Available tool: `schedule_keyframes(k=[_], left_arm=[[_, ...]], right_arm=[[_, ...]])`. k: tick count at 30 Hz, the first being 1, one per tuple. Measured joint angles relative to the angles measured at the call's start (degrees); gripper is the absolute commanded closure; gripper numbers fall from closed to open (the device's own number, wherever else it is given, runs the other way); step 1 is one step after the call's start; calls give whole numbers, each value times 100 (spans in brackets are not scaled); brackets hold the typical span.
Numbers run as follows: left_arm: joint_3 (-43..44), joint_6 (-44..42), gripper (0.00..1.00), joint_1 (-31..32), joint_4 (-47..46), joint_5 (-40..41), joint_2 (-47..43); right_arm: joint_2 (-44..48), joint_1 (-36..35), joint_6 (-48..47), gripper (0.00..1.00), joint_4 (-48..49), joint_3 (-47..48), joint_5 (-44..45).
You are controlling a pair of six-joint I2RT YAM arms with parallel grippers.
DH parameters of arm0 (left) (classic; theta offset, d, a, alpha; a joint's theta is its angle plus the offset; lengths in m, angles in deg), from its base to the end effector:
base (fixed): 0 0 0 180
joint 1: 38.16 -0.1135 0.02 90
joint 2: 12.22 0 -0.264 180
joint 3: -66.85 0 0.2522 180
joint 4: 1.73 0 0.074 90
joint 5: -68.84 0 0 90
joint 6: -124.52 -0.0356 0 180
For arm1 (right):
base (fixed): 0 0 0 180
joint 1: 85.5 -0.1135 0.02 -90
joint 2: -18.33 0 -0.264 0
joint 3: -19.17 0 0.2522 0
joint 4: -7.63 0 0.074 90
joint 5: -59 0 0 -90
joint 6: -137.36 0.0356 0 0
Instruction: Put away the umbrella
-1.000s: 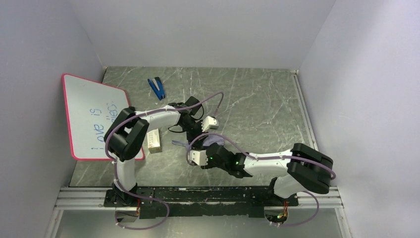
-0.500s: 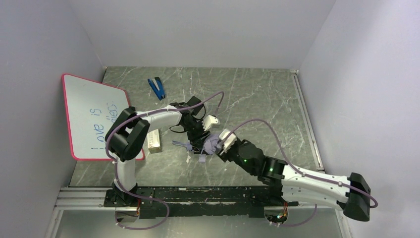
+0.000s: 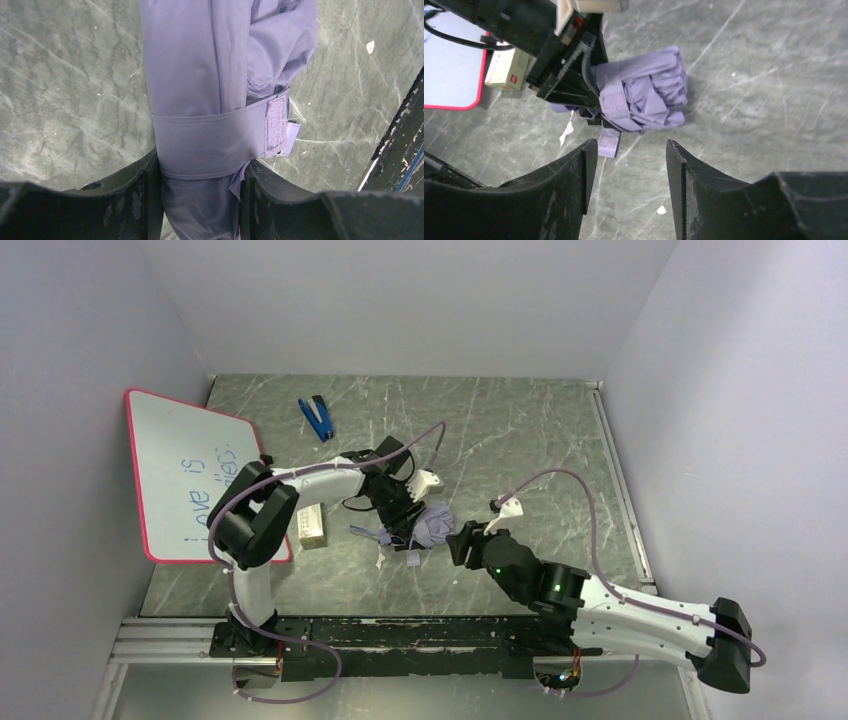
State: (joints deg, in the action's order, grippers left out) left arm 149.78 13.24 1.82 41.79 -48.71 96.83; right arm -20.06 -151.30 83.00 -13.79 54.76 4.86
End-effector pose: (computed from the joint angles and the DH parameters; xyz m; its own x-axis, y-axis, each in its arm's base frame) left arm 0.2724 -0.2499 0.1530 -0.4179 0.7703 -0.4816 0.9064 0.3181 -0.2778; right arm 0.0841 0.1363 0.2229 -0.4398 0.1734 -0.8812 -0.3248 0.8841 0.3361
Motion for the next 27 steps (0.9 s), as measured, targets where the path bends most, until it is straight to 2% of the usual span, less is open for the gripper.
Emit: schedule_keyframes(k=[7,16,22,27], left_arm=[[-308,459,95,15,-378,203,-219],[-490,684,95,20,-601,308,-332],[-490,697,95,20,-603,315,-330],[-490,695,95,20,-605,315,-326]], right_arm=[[-1080,0,546,37,-109,92,-389],[-2559,-127,472,31,793,103,-841],[-3746,-393,238,30,901,675,-780],[-4378,-542,131,31,1014,1172,-614]])
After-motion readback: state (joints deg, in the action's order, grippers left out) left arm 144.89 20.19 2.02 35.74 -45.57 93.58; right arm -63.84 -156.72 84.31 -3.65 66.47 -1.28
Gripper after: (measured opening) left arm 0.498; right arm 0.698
